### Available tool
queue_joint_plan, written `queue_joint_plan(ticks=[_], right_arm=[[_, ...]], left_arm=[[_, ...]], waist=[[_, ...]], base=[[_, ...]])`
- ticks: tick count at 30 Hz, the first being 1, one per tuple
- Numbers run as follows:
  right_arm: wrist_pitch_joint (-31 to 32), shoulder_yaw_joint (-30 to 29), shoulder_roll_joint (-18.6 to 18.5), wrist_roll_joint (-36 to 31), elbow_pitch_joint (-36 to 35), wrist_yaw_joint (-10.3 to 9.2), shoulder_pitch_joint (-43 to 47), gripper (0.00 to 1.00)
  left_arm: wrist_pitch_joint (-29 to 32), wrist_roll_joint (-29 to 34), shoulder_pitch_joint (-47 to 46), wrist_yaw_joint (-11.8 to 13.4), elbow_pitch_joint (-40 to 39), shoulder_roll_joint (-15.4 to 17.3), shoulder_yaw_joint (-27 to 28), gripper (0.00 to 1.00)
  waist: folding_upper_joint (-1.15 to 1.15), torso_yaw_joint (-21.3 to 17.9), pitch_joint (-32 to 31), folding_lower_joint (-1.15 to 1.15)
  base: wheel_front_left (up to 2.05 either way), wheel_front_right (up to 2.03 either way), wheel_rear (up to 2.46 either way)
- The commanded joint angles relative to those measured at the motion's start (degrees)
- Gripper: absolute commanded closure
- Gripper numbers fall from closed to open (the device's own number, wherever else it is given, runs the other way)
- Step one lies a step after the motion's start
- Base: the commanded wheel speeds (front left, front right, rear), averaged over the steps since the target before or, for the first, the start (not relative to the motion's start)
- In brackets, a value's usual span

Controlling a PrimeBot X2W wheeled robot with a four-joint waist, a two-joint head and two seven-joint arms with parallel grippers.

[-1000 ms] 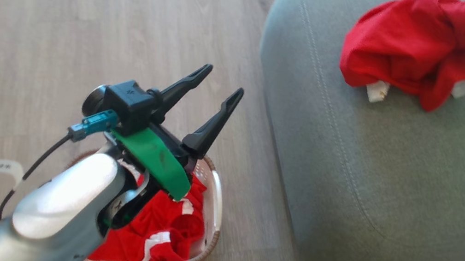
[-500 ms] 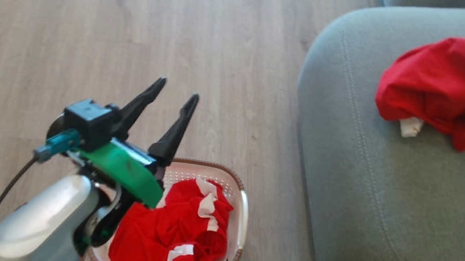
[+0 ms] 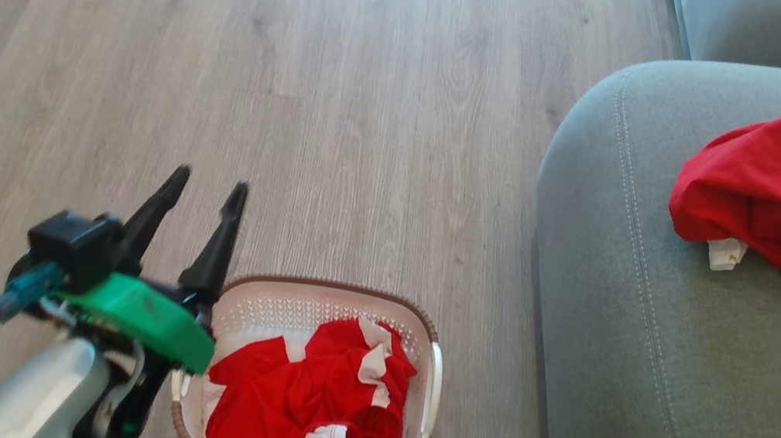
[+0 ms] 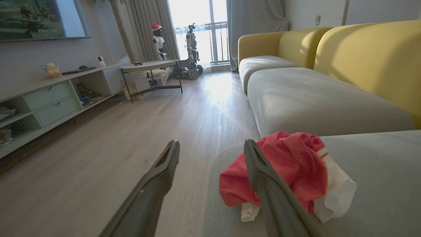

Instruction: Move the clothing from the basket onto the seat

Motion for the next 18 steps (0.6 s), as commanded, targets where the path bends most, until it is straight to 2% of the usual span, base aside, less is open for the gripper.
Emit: queue_joint_plan(ticks=[1,5,10,18], right_arm=[[-1.16,-0.04,0.51,-1.0,-3.05,-0.01,0.8,0.0],[-3.29,0.94,4.45,-2.77,-4.11,-0.01,4.14,0.0],[-5.84,3.84,7.51,-4.8,-3.48,-0.01,6.02,0.0],[-10.6,7.98,9.08,-5.78,-0.4,-0.01,6.35,0.0]], left_arm=[[-0.67,-0.4,-0.43,0.82,-1.96,1.56,3.84,0.0],[-0.76,0.12,3.14,1.88,-2.63,0.98,6.6,0.0],[-0.78,2.78,6.59,2.23,-3.64,-0.44,10.99,0.0],[-0.79,7.79,10.53,1.03,-3.88,-3.16,16.58,0.0]], waist=[[0.0,0.34,-0.64,0.0],[0.0,0.72,-1.35,0.0],[0.0,0.82,-1.67,0.0],[0.0,1.03,-1.87,0.0]], base=[[0.0,0.0,0.0],[0.0,0.0,0.0],[0.0,0.0,0.0],[0.0,0.0,0.0]])
